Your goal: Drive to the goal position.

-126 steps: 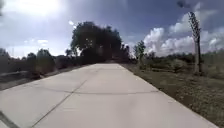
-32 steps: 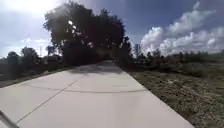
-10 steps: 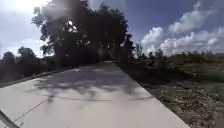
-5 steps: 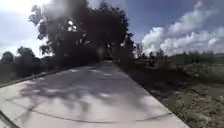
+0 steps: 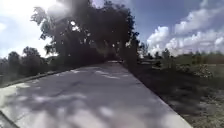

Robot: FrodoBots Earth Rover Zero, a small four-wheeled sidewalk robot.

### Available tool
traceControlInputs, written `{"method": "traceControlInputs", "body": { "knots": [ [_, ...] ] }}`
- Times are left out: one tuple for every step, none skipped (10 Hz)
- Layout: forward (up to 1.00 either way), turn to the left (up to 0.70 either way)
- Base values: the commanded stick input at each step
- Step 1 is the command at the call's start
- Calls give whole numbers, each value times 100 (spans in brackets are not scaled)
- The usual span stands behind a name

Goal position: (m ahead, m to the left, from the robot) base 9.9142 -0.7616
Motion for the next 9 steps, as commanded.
{"method": "traceControlInputs", "body": {
  "knots": [
    [85,0],
    [85,0],
    [85,0],
    [85,0],
    [85,0],
    [85,0],
    [85,0],
    [85,0],
    [85,0]
  ]
}}
